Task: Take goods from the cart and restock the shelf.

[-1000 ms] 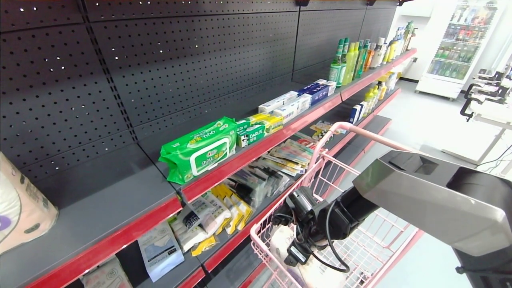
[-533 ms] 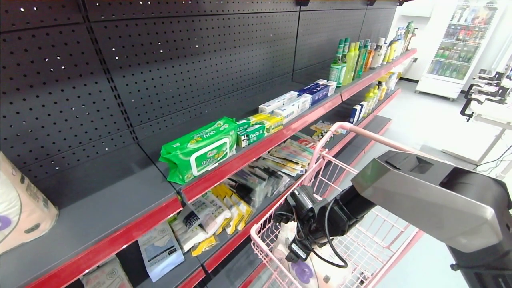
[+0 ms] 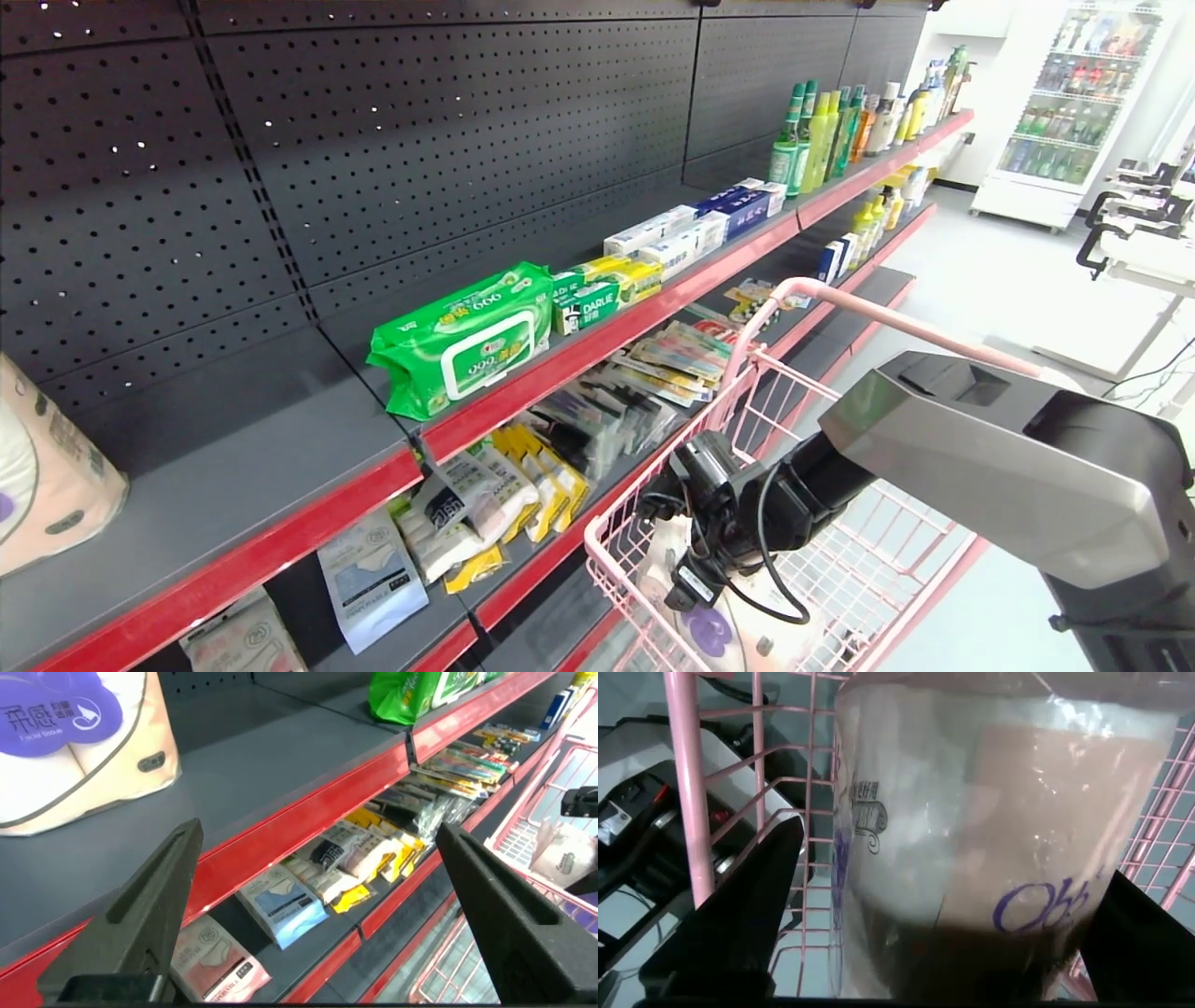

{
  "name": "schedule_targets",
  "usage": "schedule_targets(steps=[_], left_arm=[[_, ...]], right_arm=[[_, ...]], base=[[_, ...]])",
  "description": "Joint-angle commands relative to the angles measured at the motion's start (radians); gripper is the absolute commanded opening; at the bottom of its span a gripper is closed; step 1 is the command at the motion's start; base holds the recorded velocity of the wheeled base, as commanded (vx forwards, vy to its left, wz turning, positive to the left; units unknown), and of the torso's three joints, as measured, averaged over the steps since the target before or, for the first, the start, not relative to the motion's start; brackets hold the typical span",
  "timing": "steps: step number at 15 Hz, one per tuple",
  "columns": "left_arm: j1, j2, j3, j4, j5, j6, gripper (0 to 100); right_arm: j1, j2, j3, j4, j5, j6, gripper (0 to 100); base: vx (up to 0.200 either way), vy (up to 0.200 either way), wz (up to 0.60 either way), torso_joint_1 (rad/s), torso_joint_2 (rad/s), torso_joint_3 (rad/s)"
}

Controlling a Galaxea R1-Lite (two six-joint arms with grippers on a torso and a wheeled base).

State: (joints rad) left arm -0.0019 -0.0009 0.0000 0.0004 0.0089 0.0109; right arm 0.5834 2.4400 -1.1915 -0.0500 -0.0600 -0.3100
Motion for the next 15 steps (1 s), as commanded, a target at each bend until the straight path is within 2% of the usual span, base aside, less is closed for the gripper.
schedule_targets(steps=[1,15], left_arm=[[0.000,0.001,0.000,0.000,0.000,0.000,100],[0.000,0.001,0.000,0.000,0.000,0.000,100]], right_arm=[[0.000,-0.001,0.000,-0.001,0.000,0.000,100],[-0.014,0.039,-0.025,-0.007,0.020,-0.029,100]], base=[[0.000,0.000,0.00,-0.017,0.06,0.036],[0.000,0.000,0.00,0.000,0.00,0.000]])
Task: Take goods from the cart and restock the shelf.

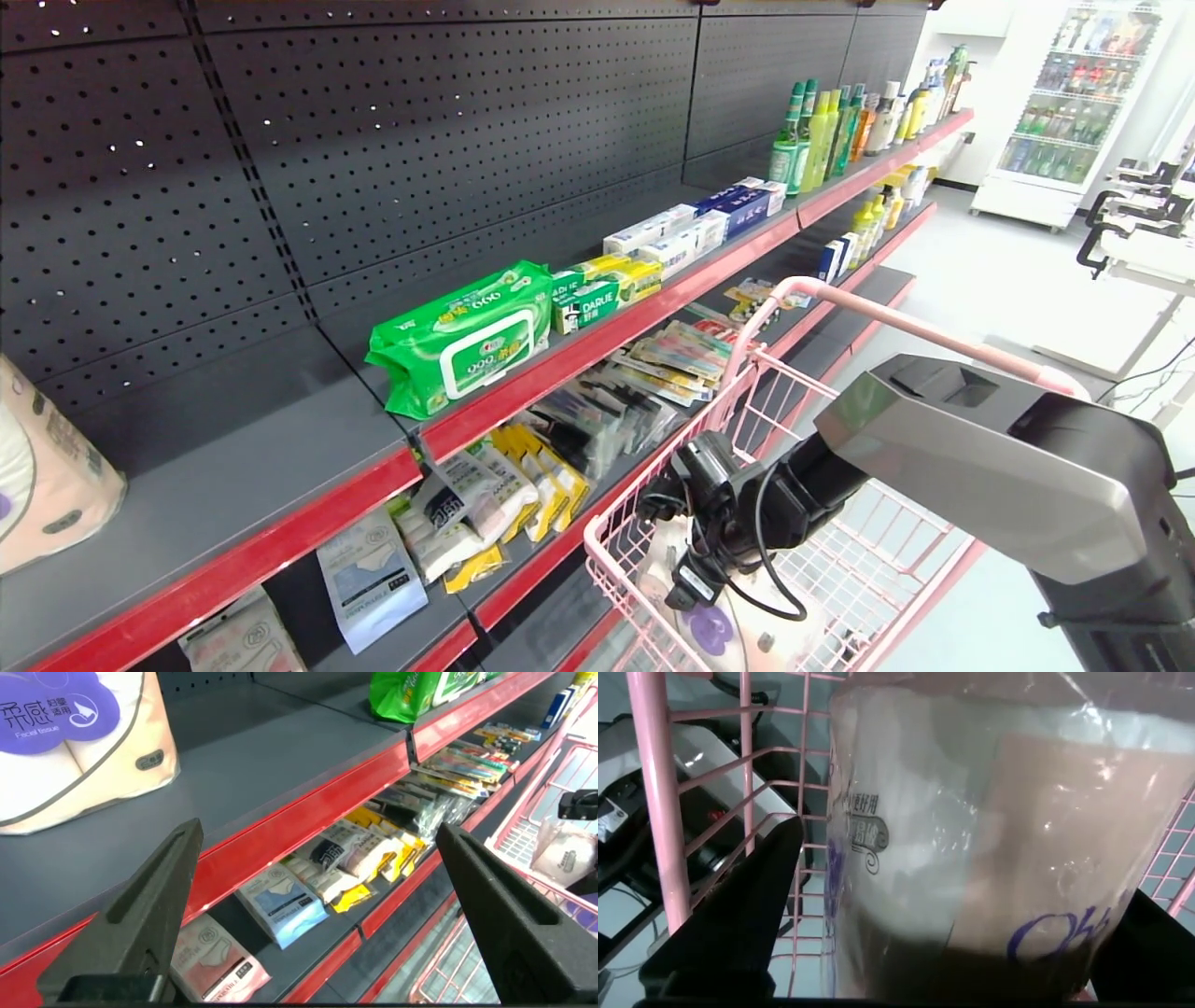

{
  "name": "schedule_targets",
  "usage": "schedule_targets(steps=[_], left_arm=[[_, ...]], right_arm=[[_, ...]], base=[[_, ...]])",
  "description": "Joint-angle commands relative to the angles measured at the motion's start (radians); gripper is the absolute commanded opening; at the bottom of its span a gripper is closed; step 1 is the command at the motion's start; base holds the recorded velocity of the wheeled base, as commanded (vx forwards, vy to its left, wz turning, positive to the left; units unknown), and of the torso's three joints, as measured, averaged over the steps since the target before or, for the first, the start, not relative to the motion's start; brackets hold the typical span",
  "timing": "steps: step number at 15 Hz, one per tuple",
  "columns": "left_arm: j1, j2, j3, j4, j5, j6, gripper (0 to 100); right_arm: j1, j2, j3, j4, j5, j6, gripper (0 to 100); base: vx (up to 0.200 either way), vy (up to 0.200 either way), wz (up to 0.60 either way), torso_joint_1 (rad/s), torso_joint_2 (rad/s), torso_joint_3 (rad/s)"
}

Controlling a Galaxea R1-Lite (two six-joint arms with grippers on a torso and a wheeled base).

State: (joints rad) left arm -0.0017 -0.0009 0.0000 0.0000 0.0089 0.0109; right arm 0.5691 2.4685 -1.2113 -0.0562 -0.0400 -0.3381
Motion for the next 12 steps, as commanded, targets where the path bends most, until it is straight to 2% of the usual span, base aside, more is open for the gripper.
schedule_targets(steps=[1,5,6,12], left_arm=[[0.000,0.001,0.000,0.000,0.000,0.000,100],[0.000,0.001,0.000,0.000,0.000,0.000,100],[0.000,0.001,0.000,0.000,0.000,0.000,100],[0.000,0.001,0.000,0.000,-0.001,0.001,100]], right_arm=[[0.000,0.018,-0.019,0.001,0.000,-0.001,100],[-0.005,0.026,-0.030,0.004,0.002,-0.007,100],[-0.005,0.026,-0.028,0.004,0.002,-0.007,0],[-0.005,-0.034,0.013,0.012,0.012,-0.006,0]], base=[[0.000,0.000,0.00,0.000,0.00,0.000],[0.000,0.000,0.00,0.000,0.00,0.000],[0.000,0.000,0.00,0.000,0.00,0.000],[0.000,0.000,0.00,0.000,0.00,0.000]])
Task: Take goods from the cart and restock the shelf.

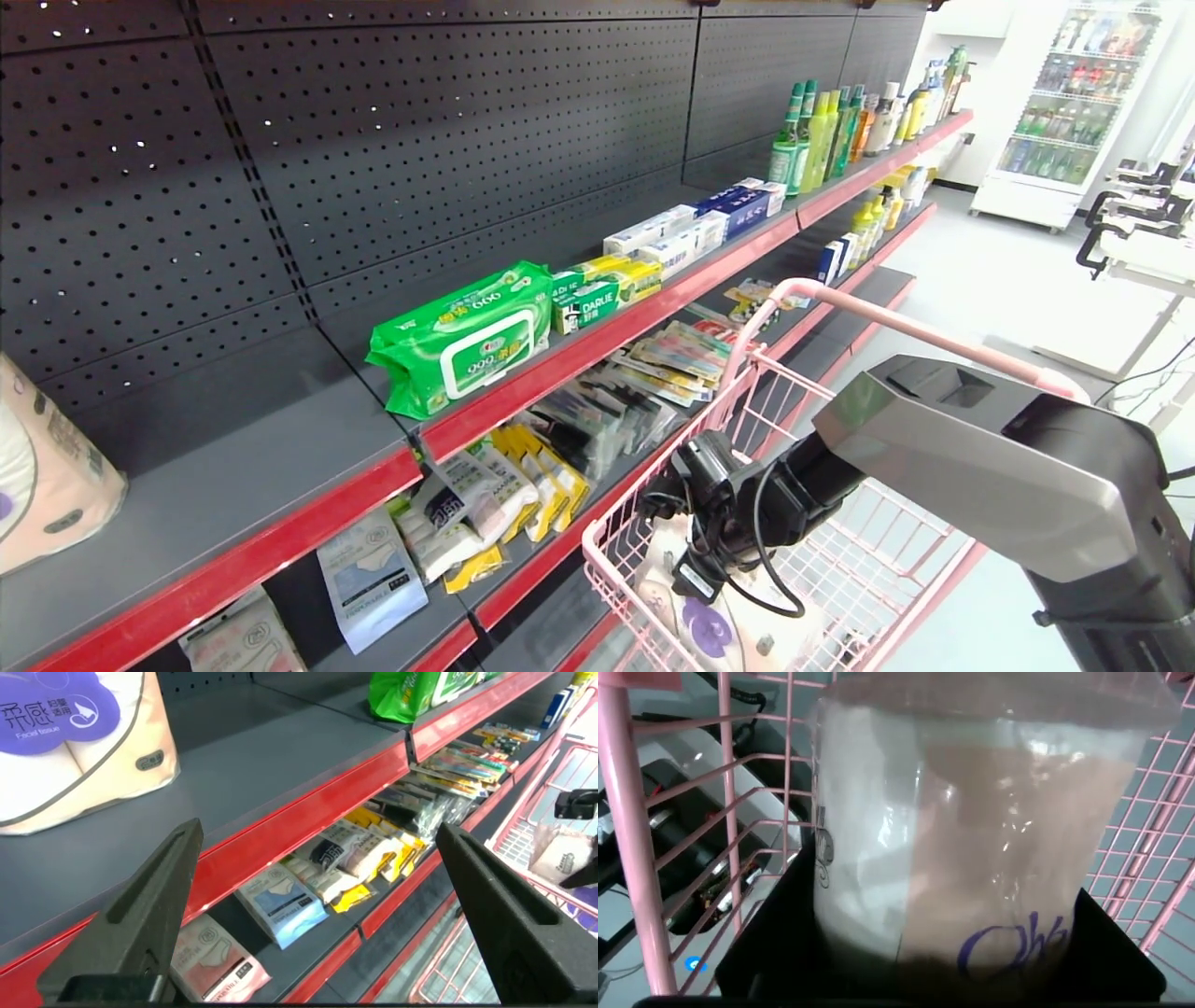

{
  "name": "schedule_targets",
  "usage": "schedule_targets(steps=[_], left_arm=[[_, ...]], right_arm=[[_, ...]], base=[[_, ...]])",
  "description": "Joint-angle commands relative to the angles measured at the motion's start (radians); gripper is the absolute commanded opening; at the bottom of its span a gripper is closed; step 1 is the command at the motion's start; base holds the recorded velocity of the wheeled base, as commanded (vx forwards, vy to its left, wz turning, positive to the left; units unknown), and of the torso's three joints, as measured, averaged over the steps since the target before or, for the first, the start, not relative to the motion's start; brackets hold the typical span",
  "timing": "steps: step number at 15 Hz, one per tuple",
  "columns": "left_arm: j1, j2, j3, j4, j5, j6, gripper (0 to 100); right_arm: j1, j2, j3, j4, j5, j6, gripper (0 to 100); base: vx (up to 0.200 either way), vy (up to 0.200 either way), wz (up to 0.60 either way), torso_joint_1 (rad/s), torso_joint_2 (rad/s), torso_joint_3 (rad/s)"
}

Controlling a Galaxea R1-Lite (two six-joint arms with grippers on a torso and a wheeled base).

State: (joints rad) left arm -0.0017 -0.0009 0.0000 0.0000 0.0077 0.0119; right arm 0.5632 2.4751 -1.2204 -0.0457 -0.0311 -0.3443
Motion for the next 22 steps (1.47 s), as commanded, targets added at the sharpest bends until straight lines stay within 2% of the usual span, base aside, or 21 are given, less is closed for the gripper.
schedule_targets(steps=[1,5,10,14,19,22], left_arm=[[0.000,0.001,0.000,0.000,0.000,0.000,100],[0.000,0.001,0.000,0.000,0.002,0.000,100],[0.000,0.001,0.000,0.002,0.002,-0.003,100],[0.000,0.001,-0.002,0.003,-0.003,-0.004,100],[0.000,0.001,-0.002,0.003,-0.003,-0.006,100],[0.000,0.001,-0.002,0.003,-0.005,-0.006,100]], right_arm=[[0.001,-0.064,0.025,0.021,0.017,0.001,0],[-0.042,-0.153,-0.022,0.139,0.028,0.011,0],[-0.109,-0.320,0.010,0.145,0.028,0.025,0],[-0.177,-0.601,0.134,0.145,0.023,0.047,0],[-0.192,-0.992,0.300,0.144,0.011,0.160,0],[-0.206,-1.173,0.374,0.141,-0.109,0.165,0]], base=[[0.000,0.000,0.00,0.000,0.00,0.000],[0.000,0.000,0.00,0.000,0.00,0.000],[0.000,0.000,0.00,0.000,0.00,0.000],[0.000,0.000,0.00,0.000,0.00,0.000],[0.000,0.000,0.00,0.000,0.00,0.000],[0.000,0.000,0.00,0.000,0.00,0.000]])
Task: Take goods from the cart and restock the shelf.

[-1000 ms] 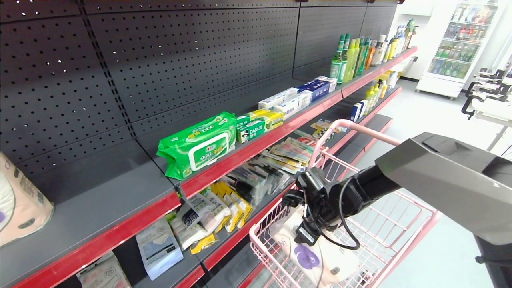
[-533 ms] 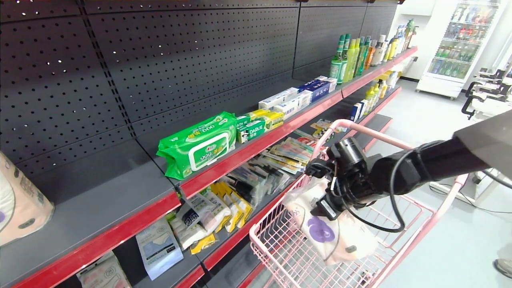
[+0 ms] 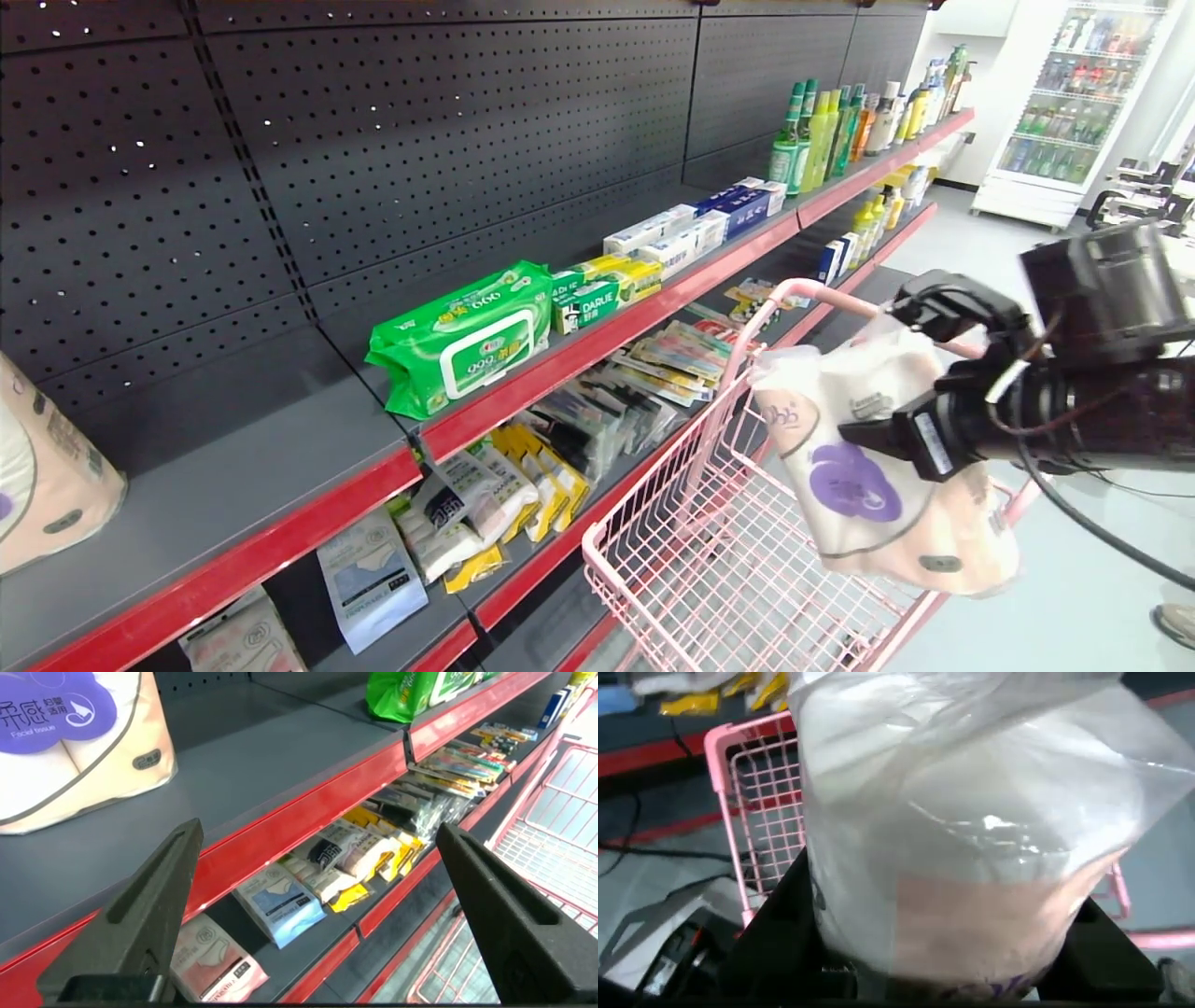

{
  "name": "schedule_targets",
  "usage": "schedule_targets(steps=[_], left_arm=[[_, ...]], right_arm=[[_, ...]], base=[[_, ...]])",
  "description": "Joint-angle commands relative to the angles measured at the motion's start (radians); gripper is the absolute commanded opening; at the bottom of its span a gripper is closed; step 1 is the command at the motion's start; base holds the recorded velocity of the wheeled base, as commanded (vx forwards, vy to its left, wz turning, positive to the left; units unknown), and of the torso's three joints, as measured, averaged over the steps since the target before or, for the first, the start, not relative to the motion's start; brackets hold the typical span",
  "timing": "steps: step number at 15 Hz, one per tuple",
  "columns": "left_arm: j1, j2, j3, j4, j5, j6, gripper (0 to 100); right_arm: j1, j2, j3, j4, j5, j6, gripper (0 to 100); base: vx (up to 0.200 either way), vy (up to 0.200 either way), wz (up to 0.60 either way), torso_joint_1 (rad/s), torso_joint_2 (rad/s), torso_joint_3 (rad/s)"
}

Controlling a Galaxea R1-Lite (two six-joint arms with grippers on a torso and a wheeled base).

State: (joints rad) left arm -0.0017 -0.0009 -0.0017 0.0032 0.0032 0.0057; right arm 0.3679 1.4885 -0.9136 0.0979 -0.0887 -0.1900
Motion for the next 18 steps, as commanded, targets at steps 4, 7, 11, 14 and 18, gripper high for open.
schedule_targets(steps=[4,7,11,14,18], left_arm=[[0.000,0.001,0.000,0.000,0.001,0.000,100],[0.000,0.001,0.000,0.000,0.001,0.000,100],[0.000,0.001,0.000,0.000,0.001,0.000,100],[0.000,0.001,0.000,0.000,0.001,0.000,100],[0.000,0.001,0.000,-0.002,0.001,0.000,100]], right_arm=[[-0.109,-0.376,0.124,-0.067,-0.092,0.021,0],[-0.274,-0.464,0.156,-0.148,-0.097,-0.017,0],[-0.359,-0.547,0.162,-0.144,-0.100,-0.092,0],[-0.363,-0.583,0.205,-0.144,-0.118,-0.111,0],[-0.362,-0.606,0.257,-0.148,-0.114,-0.111,0]], base=[[0.000,0.000,0.00,0.000,0.00,0.000],[0.000,0.000,0.00,0.000,0.00,0.000],[0.000,0.000,0.00,0.000,0.00,0.000],[0.000,0.000,0.00,0.000,0.00,0.000],[0.000,0.000,0.00,0.000,0.00,0.000]])
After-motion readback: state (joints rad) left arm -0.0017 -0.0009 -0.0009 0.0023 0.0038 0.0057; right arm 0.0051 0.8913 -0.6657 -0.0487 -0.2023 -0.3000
